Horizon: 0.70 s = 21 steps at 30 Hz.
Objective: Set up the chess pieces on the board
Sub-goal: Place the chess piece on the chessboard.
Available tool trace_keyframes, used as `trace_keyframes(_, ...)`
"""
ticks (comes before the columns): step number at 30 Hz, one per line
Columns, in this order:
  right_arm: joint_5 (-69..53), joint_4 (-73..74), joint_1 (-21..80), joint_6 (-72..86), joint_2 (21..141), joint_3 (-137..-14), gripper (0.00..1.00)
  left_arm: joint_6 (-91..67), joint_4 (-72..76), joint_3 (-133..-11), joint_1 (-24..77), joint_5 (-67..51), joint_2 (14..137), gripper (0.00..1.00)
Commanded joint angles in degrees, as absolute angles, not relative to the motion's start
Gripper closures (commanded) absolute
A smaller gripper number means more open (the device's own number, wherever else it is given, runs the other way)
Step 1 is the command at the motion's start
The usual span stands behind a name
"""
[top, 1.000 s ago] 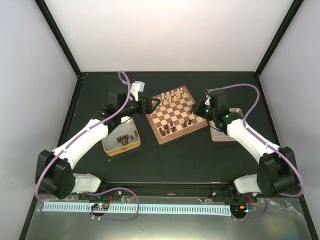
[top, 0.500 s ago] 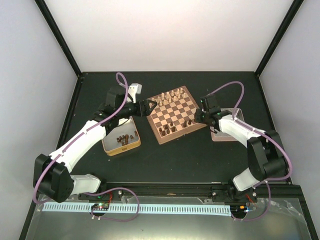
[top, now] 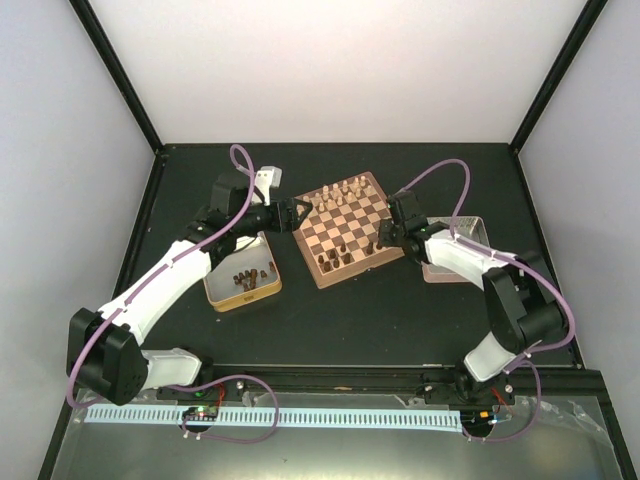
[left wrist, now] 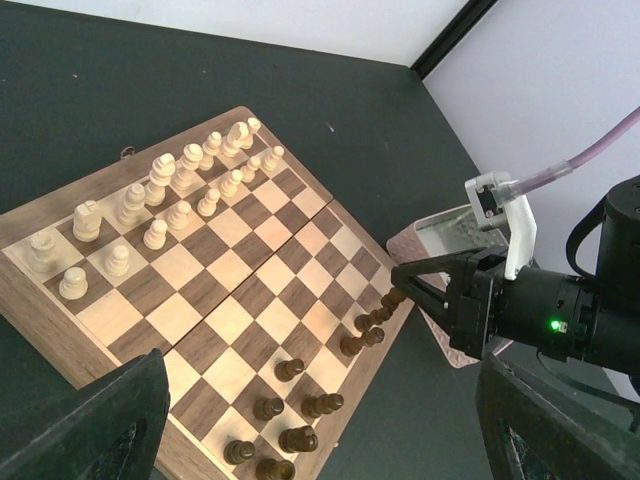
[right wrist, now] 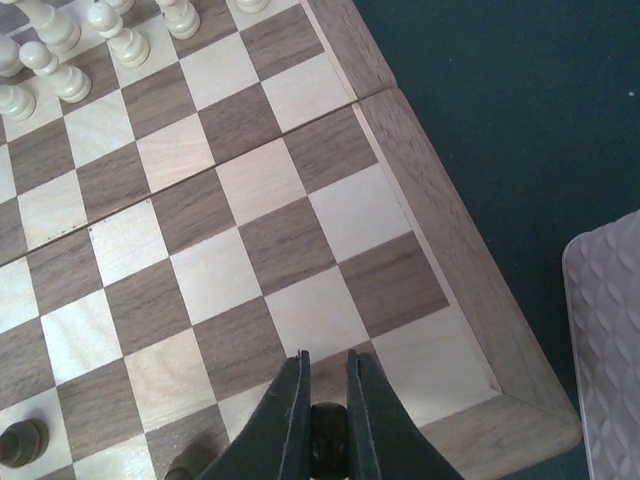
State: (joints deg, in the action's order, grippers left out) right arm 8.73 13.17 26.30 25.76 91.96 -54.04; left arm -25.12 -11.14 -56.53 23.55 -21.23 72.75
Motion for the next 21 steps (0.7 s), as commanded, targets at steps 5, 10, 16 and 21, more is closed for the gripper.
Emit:
trace_keyframes(5, 13.4, 9.6, 26.8, 25.0, 94.2, -53.0, 0.99, -25.2, -11.3, -57.5, 22.7, -22.7, 72.8, 0.14)
trace_keyframes(10, 13.3, 9.0, 26.9, 25.3, 95.3, -52.8, 0.97, -25.4, -10.9, -57.0, 22.6, -23.3, 72.9, 0.14)
trace_keyframes(16, 13.0, 8.1, 27.0, 25.9, 96.1, -52.4, 0.95, -25.2, -10.9, -56.7, 22.5, -23.5, 72.5, 0.14)
trace_keyframes(21, 13.6, 7.9, 27.0, 26.1, 96.4, -52.5, 0.90, -25.2, -10.9, -56.7, 22.4, -23.6, 72.5, 0.14)
